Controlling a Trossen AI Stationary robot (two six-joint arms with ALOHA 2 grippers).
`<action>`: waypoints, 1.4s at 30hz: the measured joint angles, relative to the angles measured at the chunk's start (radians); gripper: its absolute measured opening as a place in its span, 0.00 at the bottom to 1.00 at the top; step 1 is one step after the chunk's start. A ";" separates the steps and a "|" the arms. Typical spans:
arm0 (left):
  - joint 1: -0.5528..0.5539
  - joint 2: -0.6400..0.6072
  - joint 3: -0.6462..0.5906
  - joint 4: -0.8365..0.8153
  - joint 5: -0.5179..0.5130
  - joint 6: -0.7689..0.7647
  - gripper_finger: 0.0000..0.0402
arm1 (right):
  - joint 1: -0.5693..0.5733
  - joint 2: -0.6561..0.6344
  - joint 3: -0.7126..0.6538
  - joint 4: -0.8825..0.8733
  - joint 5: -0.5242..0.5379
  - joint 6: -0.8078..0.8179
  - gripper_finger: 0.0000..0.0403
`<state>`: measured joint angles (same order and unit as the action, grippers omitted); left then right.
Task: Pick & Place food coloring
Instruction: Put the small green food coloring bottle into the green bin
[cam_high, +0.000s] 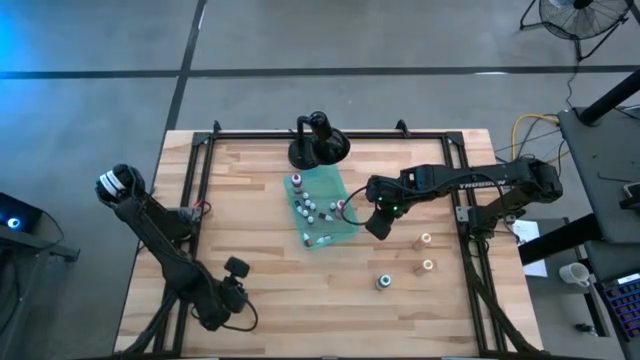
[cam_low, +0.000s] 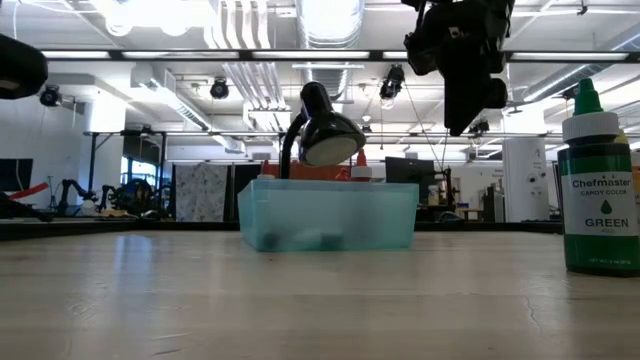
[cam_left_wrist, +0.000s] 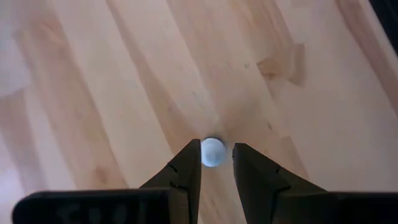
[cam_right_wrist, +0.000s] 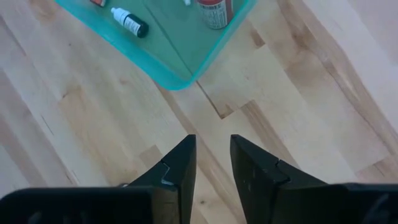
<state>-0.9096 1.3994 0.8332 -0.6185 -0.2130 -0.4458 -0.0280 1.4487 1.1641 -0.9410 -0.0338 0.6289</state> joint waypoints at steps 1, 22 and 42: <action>0.000 0.001 -0.003 0.007 0.016 -0.001 0.17 | 0.000 0.000 0.000 0.001 0.000 0.000 0.23; 0.006 0.063 -0.004 0.028 0.015 -0.001 0.17 | 0.000 0.000 0.000 0.003 0.001 -0.004 0.25; 0.014 0.080 -0.003 0.010 0.022 0.001 0.08 | 0.000 0.000 0.000 0.003 0.000 -0.006 0.25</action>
<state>-0.8958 1.4796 0.8299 -0.6086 -0.1909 -0.4444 -0.0280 1.4490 1.1637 -0.9382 -0.0333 0.6225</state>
